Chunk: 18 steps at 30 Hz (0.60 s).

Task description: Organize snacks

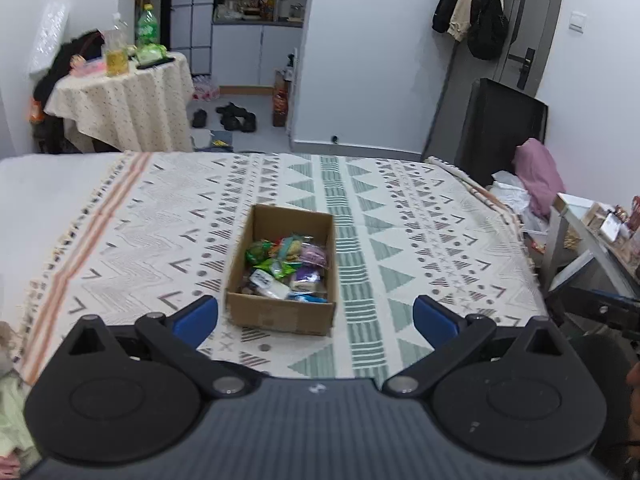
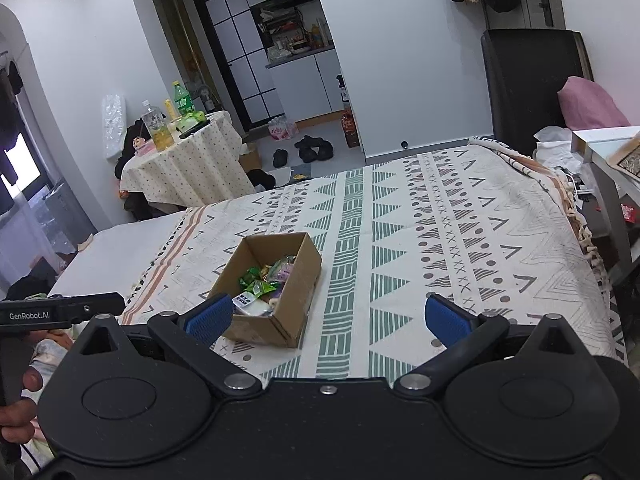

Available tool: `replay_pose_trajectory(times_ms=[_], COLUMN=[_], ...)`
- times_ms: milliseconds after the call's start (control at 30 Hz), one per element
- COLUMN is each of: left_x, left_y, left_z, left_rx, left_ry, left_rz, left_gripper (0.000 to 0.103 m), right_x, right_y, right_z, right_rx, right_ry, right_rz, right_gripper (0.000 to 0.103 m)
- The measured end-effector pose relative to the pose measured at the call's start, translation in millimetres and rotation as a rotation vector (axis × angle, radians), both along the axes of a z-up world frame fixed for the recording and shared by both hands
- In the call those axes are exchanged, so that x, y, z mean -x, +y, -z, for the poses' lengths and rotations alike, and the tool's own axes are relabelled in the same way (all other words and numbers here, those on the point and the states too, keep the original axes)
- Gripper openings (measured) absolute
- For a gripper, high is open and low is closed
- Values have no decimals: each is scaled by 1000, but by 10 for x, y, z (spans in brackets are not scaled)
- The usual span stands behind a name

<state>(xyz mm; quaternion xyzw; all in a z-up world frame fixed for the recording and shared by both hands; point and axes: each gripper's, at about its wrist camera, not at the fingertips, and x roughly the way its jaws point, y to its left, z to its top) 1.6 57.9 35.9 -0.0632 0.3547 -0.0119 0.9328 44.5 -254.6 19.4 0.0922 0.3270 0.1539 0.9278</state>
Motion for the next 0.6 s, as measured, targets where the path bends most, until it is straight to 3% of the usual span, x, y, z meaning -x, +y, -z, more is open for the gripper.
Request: replay_pose_trajectory(times_ms=[333,600], left_x=[200,246], left_y=[1,-19], left_z=[-41,133], left_rx=[-33,-50], left_ry=[-14,18], left_rz=[9,9], left_gripper=[103,103], right_x=[136,220], right_y=[36,191], right_z=[3,96], right_rx=[41,92], right_ry=[2,8], right_rz=[13,-42], right_gripper=[103,103])
